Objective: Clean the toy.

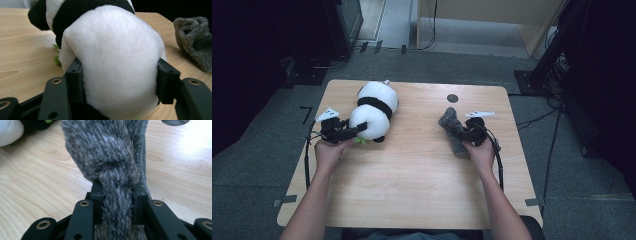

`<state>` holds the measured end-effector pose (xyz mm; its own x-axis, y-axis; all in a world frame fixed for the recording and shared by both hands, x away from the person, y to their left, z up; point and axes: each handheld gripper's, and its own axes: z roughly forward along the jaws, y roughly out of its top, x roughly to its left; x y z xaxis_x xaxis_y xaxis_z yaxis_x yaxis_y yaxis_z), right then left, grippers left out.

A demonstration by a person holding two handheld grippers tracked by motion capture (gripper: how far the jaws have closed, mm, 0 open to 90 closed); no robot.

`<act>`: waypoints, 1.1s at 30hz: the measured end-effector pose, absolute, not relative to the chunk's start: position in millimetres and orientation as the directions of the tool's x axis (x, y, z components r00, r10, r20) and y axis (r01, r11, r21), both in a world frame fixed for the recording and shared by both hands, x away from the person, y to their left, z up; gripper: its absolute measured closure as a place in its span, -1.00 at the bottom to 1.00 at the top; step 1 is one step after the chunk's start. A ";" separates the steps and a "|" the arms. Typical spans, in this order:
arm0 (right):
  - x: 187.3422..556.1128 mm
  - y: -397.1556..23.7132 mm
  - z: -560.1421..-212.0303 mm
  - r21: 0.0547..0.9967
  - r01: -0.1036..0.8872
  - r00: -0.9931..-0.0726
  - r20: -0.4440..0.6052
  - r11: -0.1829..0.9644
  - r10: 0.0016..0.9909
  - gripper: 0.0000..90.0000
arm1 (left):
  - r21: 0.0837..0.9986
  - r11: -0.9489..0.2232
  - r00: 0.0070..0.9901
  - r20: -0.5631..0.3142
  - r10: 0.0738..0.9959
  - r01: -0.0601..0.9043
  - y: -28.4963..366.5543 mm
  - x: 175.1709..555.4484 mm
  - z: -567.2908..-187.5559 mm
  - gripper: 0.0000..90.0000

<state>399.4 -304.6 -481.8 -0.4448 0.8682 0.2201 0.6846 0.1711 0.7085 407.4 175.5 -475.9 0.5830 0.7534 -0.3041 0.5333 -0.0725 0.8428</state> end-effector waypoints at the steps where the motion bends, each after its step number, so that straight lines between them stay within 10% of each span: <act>1: 400.5 -305.1 -483.6 0.708 0.685 -0.444 0.221 0.171 0.868 0.51 | 0.842 -0.078 0.583 -0.300 0.755 0.534 175.4 407.9 -477.0 -0.21; 17: 407.8 -306.7 -494.6 0.703 0.691 -0.428 0.213 0.167 0.878 -0.05 | 0.815 -0.136 0.596 -0.286 0.750 0.563 178.7 409.8 -475.5 -0.67; 33: 393.7 -303.6 -470.9 0.748 0.643 -0.462 0.207 0.165 0.862 -0.12 | 0.801 -0.188 0.581 -0.229 0.781 0.568 176.3 400.1 -459.2 -1.00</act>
<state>393.7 -303.6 -470.9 -0.4623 0.8623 0.2067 0.6428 0.1654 0.7479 400.1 176.3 -459.2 0.5814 0.7807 -0.2292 0.5680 -0.1878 0.8013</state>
